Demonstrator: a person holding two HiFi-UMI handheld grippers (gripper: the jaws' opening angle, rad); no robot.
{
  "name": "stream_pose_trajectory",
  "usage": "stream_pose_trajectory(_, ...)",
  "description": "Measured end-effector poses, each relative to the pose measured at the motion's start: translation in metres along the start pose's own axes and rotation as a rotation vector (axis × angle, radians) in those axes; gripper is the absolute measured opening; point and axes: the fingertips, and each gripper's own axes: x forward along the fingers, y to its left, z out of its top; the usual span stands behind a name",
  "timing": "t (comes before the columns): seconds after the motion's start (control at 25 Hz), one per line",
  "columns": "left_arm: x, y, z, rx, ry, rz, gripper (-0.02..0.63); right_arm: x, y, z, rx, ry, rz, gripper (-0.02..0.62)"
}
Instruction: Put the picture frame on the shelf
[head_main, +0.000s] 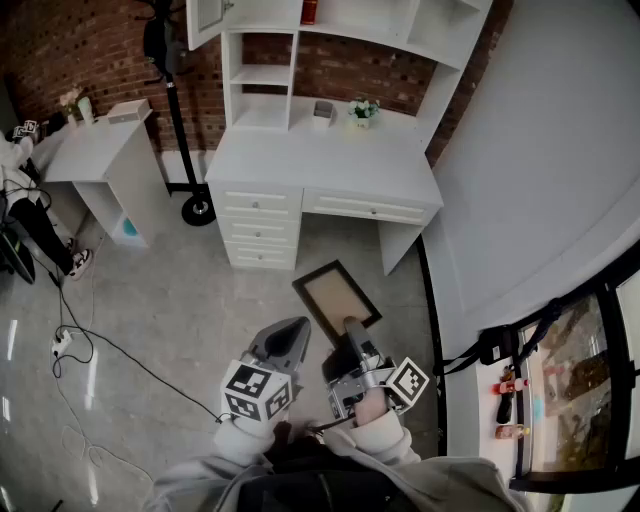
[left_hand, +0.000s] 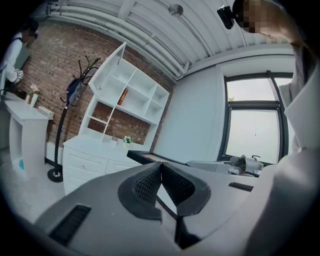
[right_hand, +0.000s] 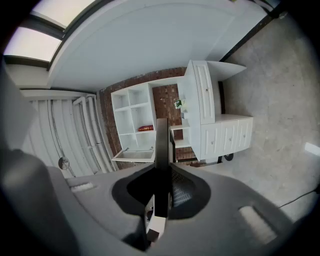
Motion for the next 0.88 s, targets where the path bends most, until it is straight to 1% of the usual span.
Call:
stream_pose_trajectory(0.12,0.0,-0.004,0.003,-0.008,-0.011,-0.006,0.005,0.002,0.006,0.003,0.003,0.006,0.019,0.043)
stream_pose_trajectory(0.24,-0.006,-0.006,-0.002,-0.006,-0.005,-0.002,0.005,-0.003,0.002,-0.004,0.027,0.01,0.014,0.043)
stream_pose_trajectory(0.36,-0.012,-0.006,-0.002,0.0,-0.01,0.001,0.005,-0.005,0.001,-0.01,0.026,0.02,0.014,0.043)
stream_pose_trajectory(0.56,-0.021,0.007,0.003,0.0,-0.023,0.014,0.005,0.003,0.005,-0.016,0.063,-0.007,0.05,0.043)
stream_pose_trajectory(0.64,-0.024,0.014,0.007,0.003,-0.031,0.019,0.005,0.007,0.003,-0.021,0.04,0.0,0.036,0.043)
stream_pose_trajectory(0.76,-0.027,0.025,0.01,0.009,-0.041,0.017,0.005,0.016,-0.002,-0.029,-0.027,0.021,0.006,0.043)
stream_pose_trajectory(0.88,-0.03,0.037,0.011,0.011,-0.047,0.008,0.005,0.026,-0.002,-0.041,-0.04,0.025,0.026,0.043)
